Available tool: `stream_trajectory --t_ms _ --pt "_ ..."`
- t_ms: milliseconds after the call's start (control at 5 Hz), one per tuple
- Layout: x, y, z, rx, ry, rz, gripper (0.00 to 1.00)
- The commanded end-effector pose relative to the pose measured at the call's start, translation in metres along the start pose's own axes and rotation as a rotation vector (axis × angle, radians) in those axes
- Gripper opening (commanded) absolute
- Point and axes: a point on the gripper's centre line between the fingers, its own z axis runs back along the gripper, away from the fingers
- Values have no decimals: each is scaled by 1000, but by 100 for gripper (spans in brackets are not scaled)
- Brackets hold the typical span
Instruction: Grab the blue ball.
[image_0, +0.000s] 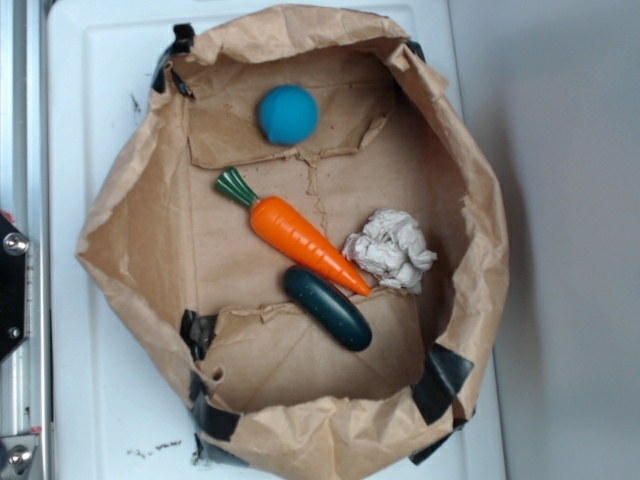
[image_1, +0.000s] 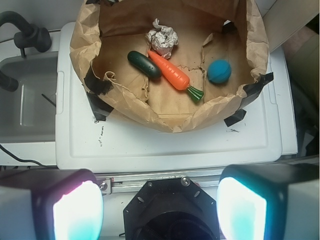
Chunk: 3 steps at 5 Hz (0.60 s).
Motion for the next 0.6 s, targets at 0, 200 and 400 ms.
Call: stream_trajectory --t_ms 0,200,400 --pt "0 0 0 0 0 0 100" --pt "29 3 -2 -17 -9 53 100" --pt "46 11 -10 -7 -48 101 100"
